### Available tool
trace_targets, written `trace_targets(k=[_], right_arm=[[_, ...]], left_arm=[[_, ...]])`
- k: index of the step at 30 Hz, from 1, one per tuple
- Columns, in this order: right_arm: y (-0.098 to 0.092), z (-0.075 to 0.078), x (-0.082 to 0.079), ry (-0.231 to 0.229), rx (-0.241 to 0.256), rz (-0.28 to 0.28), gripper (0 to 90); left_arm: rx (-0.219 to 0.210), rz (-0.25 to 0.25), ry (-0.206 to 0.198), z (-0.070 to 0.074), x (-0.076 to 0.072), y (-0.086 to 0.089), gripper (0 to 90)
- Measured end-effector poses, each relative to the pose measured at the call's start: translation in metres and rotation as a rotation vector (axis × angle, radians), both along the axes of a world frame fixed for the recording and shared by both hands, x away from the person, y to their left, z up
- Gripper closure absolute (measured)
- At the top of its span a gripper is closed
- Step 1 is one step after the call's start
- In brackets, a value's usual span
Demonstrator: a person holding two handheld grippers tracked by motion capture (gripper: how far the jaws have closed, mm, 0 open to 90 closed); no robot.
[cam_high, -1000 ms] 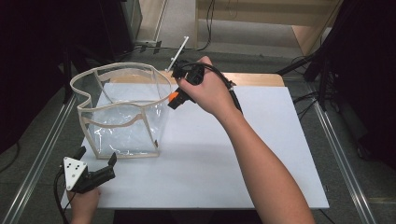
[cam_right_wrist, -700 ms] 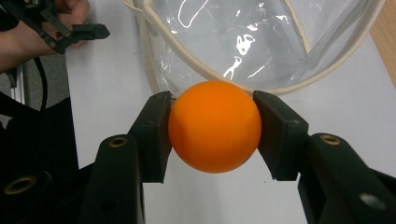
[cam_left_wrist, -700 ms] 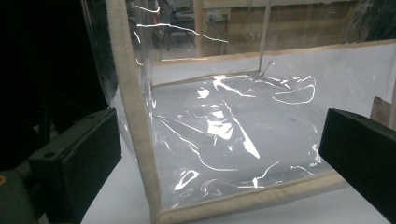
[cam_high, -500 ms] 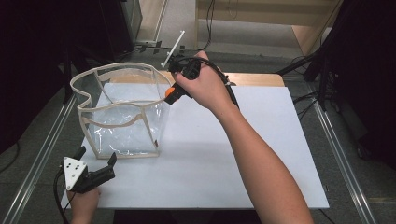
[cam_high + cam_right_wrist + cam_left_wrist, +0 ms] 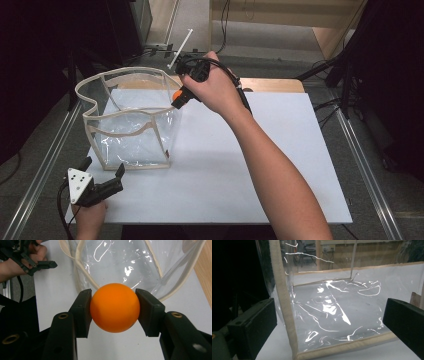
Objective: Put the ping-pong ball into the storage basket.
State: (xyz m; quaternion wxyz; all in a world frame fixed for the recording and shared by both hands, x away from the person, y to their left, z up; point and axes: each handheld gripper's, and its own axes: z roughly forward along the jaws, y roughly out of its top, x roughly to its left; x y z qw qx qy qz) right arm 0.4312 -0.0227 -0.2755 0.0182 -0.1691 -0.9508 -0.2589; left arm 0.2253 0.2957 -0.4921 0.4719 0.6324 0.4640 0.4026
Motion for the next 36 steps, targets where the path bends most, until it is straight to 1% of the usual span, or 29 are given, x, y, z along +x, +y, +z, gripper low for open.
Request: trace_targets(k=[4,10,23,28,31,32,33,34,35,36], right_arm=[[0.004,0.003,0.002,-0.004,0.005,0.003,47.4],[0.008,0.004,0.004,-0.01,-0.002,0.002,47.4],[0.018,-0.002,0.01,-0.015,0.0,-0.005,47.4],[0.021,-0.004,0.011,-0.021,-0.014,-0.02,47.4],[0.022,-0.004,0.011,-0.041,-0.012,-0.044,47.1],[0.022,-0.005,0.012,-0.043,-0.011,-0.047,46.0],[0.021,-0.004,0.011,-0.051,-0.017,-0.056,39.1],[0.021,-0.004,0.011,-0.058,-0.009,-0.058,36.3],[0.02,-0.004,0.01,-0.059,-0.014,-0.059,33.9],[0.02,-0.004,0.01,-0.059,-0.014,-0.059,33.9]], left_arm=[[-0.002,0.001,0.0,0.0,0.0,0.0,0.0],[-0.003,0.001,0.001,0.0,0.0,0.0,0.0],[-0.004,-0.001,0.001,0.0,0.0,0.0,0.0],[-0.005,-0.001,0.001,0.0,0.0,0.0,0.0],[-0.006,-0.001,0.001,0.0,0.0,0.0,0.0],[-0.007,-0.001,0.001,0.0,0.0,0.0,0.0],[-0.007,-0.001,0.001,0.0,0.0,0.0,0.0],[-0.008,-0.001,0.001,0.0,0.0,0.0,0.0],[-0.007,-0.002,0.001,0.0,0.0,0.0,0.0],[-0.007,-0.002,0.001,0.0,0.0,0.0,0.0]])
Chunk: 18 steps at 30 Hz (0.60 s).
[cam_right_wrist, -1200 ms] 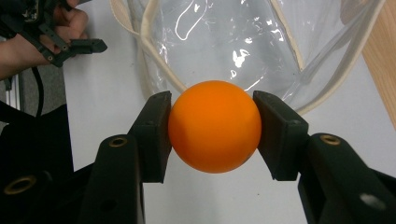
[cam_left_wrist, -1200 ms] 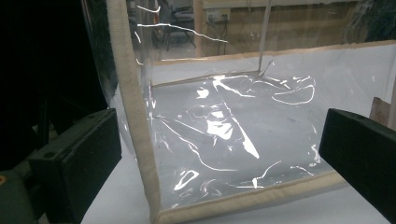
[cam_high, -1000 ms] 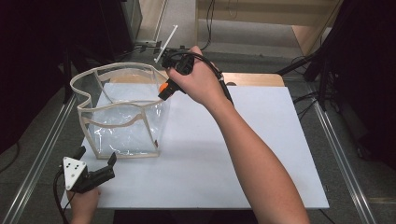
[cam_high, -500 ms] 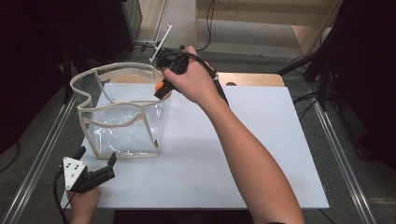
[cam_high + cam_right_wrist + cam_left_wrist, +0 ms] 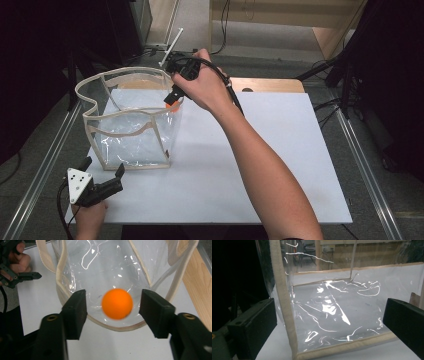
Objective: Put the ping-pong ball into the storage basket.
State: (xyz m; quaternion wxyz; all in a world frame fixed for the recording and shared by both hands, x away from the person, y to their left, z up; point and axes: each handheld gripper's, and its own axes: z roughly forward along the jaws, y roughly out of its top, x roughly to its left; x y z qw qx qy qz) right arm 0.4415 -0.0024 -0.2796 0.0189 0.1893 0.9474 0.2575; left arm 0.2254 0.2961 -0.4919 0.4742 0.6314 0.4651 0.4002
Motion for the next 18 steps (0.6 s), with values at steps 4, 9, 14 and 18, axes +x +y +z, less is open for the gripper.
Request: trace_targets(k=[4,9,14,18], right_arm=[[-0.002,0.001,-0.004,-0.012,0.003,-0.011,22.6],[-0.008,-0.002,-0.007,-0.011,0.003,-0.011,9.3],[-0.016,-0.007,-0.011,-0.008,-0.01,-0.017,0.0],[-0.023,-0.011,-0.014,-0.015,-0.007,-0.013,0.0]], left_arm=[[0.001,0.0,0.002,0.0,0.0,0.0,0.0],[0.002,-0.001,0.002,0.0,0.0,0.0,0.0],[-0.002,0.0,0.001,0.0,0.0,0.0,0.0],[0.003,-0.001,0.002,0.0,0.0,-0.001,0.0]])
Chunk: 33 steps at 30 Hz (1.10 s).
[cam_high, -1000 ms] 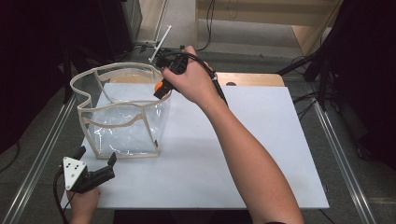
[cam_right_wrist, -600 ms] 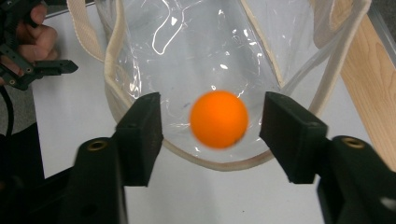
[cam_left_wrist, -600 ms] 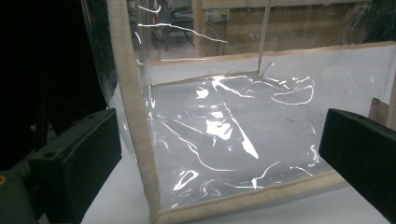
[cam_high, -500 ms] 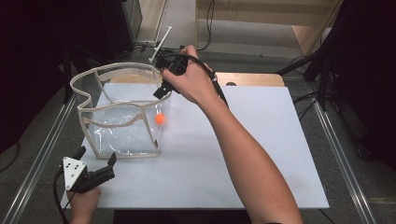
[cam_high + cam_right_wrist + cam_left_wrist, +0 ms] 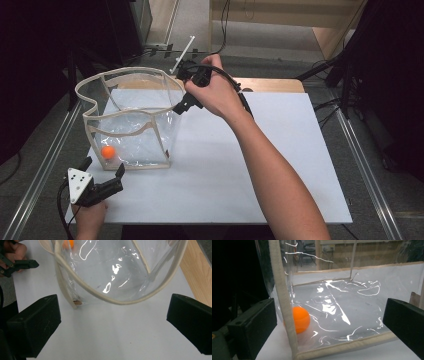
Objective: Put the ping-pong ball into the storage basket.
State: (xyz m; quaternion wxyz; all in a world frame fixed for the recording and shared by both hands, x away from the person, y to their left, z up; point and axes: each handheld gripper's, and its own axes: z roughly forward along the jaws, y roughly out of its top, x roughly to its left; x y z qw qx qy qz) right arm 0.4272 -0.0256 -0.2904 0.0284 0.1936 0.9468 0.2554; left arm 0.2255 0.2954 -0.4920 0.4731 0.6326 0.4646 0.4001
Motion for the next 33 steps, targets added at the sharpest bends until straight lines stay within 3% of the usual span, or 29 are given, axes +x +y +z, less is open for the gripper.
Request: trace_targets(k=[6,20,33], right_arm=[[-0.012,-0.006,-0.007,0.001,0.001,-0.023,0.0],[-0.026,-0.026,-0.013,0.004,0.026,-0.021,0.0],[-0.036,-0.04,-0.025,-0.015,-0.01,-0.03,0.0]], left_arm=[[-0.001,0.001,0.0,0.0,0.0,0.0,0.0],[0.0,0.002,0.0,0.0,0.0,0.0,0.0],[0.003,0.002,0.0,0.0,0.0,0.0,0.0]])
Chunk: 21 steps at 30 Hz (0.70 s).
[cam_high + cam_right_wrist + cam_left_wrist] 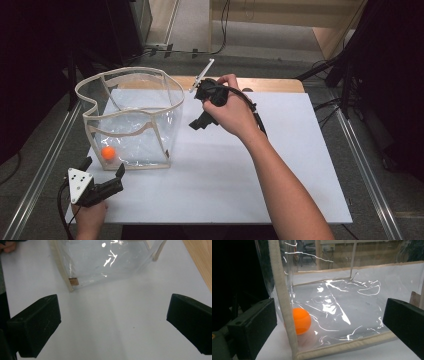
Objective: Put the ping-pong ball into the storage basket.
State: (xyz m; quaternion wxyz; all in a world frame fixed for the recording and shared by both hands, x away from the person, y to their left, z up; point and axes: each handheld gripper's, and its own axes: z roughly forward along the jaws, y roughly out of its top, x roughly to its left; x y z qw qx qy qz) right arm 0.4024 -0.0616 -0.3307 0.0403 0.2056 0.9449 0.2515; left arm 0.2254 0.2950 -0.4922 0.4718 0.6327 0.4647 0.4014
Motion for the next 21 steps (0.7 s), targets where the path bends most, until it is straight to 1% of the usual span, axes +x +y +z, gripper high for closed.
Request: trace_targets(k=[2,4,5,7,8,9,10,12,13,15,17,19,20,21], right_arm=[[-0.001,-0.004,-0.001,-0.007,-0.003,0.008,0.0],[-0.002,-0.006,-0.004,-0.004,-0.017,-0.001,0.0],[-0.004,-0.009,-0.006,-0.006,-0.019,0.004,0.0],[-0.005,-0.011,-0.007,-0.002,-0.019,-0.002,0.0],[-0.006,-0.014,-0.008,-0.009,-0.033,-0.004,0.0],[-0.006,-0.014,-0.008,-0.009,-0.033,-0.004,0.0],[-0.008,-0.018,-0.01,-0.008,-0.043,-0.003,0.0],[-0.009,-0.02,-0.011,-0.009,-0.037,0.0,0.0],[-0.01,-0.024,-0.012,-0.004,-0.031,-0.01,0.0],[-0.011,-0.026,-0.013,-0.001,-0.032,-0.011,0.0],[-0.013,-0.03,-0.013,0.002,-0.017,-0.013,0.0],[-0.014,-0.033,-0.014,0.002,-0.02,-0.006,0.0],[-0.015,-0.036,-0.015,0.008,-0.014,-0.015,0.0],[-0.015,-0.036,-0.016,0.013,-0.023,-0.017,0.0]], left_arm=[[0.002,-0.001,0.002,0.0,0.0,0.0,0.0],[0.001,-0.001,0.002,0.0,0.0,0.001,0.0],[0.001,-0.001,0.003,0.0,0.0,0.001,0.0],[0.001,0.0,0.002,0.0,0.0,0.0,0.0],[0.003,0.0,0.002,0.0,0.0,0.0,0.0],[0.005,0.001,0.001,0.0,0.0,-0.001,0.0],[0.006,0.0,0.001,0.0,0.0,-0.001,0.0],[0.006,0.0,0.001,0.0,0.0,0.0,0.0],[0.003,0.0,0.0,0.0,0.0,0.0,0.0],[0.002,-0.001,0.001,0.0,0.0,0.0,0.0],[0.006,0.0,0.001,0.0,0.0,0.0,0.0],[0.006,0.0,0.001,0.0,0.0,-0.001,0.0],[0.004,0.001,-0.001,0.0,0.0,-0.001,0.0],[0.003,0.001,-0.001,0.0,0.0,-0.001,0.0]])
